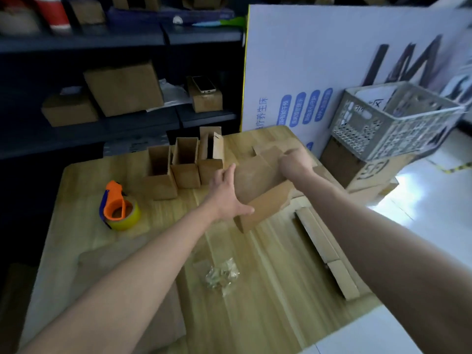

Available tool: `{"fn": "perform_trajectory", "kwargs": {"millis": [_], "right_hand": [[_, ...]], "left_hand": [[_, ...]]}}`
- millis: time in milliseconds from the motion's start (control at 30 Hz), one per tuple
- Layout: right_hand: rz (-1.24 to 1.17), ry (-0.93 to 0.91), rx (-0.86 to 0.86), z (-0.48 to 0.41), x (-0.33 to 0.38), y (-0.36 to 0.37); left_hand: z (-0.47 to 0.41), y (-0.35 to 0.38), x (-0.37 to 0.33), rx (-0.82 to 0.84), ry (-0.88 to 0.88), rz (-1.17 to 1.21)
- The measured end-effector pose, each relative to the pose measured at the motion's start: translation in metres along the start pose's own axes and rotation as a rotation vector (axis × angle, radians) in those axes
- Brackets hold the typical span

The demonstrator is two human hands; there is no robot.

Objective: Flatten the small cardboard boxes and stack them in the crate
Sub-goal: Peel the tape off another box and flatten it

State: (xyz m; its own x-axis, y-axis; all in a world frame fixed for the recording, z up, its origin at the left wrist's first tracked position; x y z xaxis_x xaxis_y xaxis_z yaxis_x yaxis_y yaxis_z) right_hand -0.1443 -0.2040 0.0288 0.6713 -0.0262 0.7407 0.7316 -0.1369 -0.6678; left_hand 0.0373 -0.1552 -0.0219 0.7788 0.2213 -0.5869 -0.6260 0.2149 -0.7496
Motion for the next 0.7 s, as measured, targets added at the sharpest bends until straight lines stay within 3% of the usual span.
{"fn": "perform_trajectory", "kwargs": {"millis": [100, 233, 433, 533, 700], "right_hand": [[0.278, -0.087, 0.109, 0.03, -0.009, -0.001], [0.503, -0.233, 0.498, 0.075, -0.018, 0.006], [0.728, -0.161, 0.866, 0.108, -0.045, 0.0], [0.817, -0.098, 0.949, 0.118, -0.054, -0.003], [0.792, -0.124, 0.934, 0.136, -0.079, -0.001]], "left_hand": [[0.014, 0.008, 0.008, 0.08, 0.019, 0.002], [0.036, 0.022, 0.01, 0.158, 0.094, -0.01], [0.067, 0.049, -0.004, 0.248, 0.196, -0.061], [0.08, 0.063, -0.009, 0.289, 0.208, -0.062], [0.094, 0.09, -0.007, 0.334, 0.168, -0.104]]}}
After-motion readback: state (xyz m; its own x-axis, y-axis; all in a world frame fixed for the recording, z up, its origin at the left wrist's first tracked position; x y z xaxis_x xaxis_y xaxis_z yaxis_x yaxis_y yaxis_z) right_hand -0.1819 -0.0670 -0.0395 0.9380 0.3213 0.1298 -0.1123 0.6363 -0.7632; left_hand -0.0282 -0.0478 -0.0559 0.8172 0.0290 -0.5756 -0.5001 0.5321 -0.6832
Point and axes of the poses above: each hand's wrist, its own z-axis away from the middle knuckle, its own y-axis out of the palm, x = y × z, the point moved 5 cm from there along -z, towards the middle knuckle, and after that the axes turned 15 degrees about -y, right-handed, at the moved point
